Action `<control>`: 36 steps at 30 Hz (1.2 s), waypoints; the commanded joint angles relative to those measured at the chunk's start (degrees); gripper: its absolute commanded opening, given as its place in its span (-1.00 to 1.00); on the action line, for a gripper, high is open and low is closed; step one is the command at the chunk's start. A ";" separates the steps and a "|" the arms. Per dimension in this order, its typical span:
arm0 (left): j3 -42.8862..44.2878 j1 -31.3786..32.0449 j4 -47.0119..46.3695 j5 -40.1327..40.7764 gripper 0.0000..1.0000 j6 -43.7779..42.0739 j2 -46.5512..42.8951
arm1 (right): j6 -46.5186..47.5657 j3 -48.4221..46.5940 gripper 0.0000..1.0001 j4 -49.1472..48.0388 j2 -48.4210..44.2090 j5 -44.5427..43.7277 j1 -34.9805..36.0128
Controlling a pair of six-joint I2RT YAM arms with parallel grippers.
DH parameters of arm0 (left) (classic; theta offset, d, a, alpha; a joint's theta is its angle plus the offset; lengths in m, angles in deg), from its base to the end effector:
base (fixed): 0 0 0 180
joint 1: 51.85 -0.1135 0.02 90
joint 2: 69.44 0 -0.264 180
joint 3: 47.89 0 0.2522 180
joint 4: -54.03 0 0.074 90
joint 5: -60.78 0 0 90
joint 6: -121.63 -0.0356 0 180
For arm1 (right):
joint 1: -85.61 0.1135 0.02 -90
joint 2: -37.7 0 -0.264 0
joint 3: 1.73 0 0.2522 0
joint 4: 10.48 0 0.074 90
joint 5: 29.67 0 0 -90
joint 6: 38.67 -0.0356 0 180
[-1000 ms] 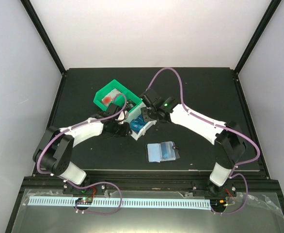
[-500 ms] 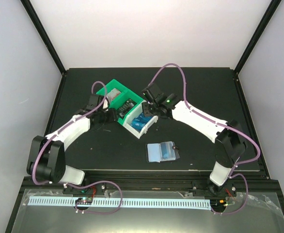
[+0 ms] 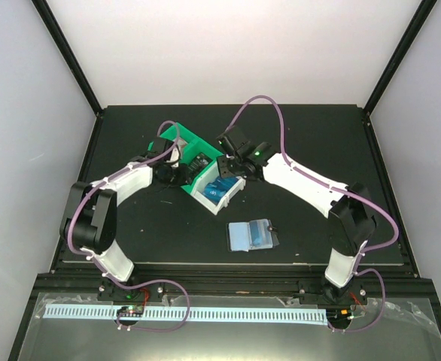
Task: Put the credit cards into the card holder
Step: Adjust the storage box at the center of the board.
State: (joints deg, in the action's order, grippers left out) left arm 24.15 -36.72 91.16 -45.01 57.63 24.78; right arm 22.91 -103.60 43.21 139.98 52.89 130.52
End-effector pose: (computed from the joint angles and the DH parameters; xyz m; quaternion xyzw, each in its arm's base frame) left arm 0.3143 -0.0950 0.1885 -0.0543 0.9544 -0.2161 0.1989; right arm 0.2812 0.2738 0.2811 -0.1163 0.9424 0.1341 0.2835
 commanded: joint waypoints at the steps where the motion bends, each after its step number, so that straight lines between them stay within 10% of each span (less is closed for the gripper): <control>1: 2.41 2.79 2.28 -0.93 -0.21 -1.23 2.14 | 1.15 -2.22 0.03 0.00 1.39 -0.39 -0.20; 19: 1.31 8.24 1.83 -0.74 -0.22 2.39 -2.25 | 5.73 -2.92 0.02 -0.85 4.13 10.46 -1.03; 36: -4.55 -3.56 0.38 0.72 -0.01 14.07 -5.14 | 27.31 -37.60 -0.02 16.18 29.68 13.52 -1.16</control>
State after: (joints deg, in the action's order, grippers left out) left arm 19.65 -38.14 92.76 -44.16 69.19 18.04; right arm 44.31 -136.54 53.35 165.60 65.09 129.60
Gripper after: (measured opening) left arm 0.494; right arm 0.490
